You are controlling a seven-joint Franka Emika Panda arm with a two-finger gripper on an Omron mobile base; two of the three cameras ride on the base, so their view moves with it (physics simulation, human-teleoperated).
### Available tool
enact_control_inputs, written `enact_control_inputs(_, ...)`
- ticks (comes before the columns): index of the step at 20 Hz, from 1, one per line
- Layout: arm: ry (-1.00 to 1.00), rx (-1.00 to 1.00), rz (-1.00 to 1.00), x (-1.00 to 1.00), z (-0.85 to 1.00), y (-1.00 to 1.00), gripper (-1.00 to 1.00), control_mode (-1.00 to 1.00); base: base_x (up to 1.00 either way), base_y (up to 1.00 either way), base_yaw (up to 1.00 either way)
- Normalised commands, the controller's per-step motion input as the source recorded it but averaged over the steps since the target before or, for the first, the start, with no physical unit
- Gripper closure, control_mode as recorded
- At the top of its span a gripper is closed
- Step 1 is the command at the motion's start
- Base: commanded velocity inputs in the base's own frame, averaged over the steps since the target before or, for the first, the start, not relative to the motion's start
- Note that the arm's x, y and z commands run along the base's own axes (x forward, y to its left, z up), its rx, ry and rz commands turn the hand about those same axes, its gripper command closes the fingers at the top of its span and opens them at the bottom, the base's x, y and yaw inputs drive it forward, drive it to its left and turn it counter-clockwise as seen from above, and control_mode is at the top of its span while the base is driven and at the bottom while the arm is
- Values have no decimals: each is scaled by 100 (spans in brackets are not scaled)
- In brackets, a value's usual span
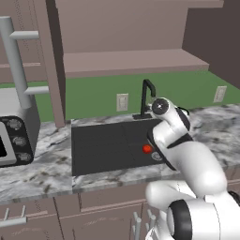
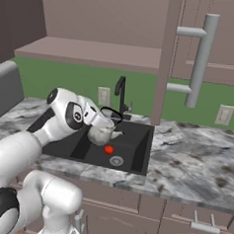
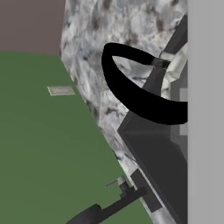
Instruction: Open the cabinet, pick the kettle from the cabinet, and place it in the sink.
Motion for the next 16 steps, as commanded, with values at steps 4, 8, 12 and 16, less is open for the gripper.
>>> enact_control_inputs(4, 0, 0, 0, 4, -27, -12, 100, -100, 0, 0, 0)
enact_control_inputs(8, 0, 0, 0, 6, -28, -10, 100, -100, 0, 0, 0)
enact_control_inputs(12, 0, 0, 1, 17, -19, -4, 100, -100, 0, 0, 0)
enact_control_inputs(16, 3, 0, 5, 22, -16, -9, 100, -100, 0, 0, 0)
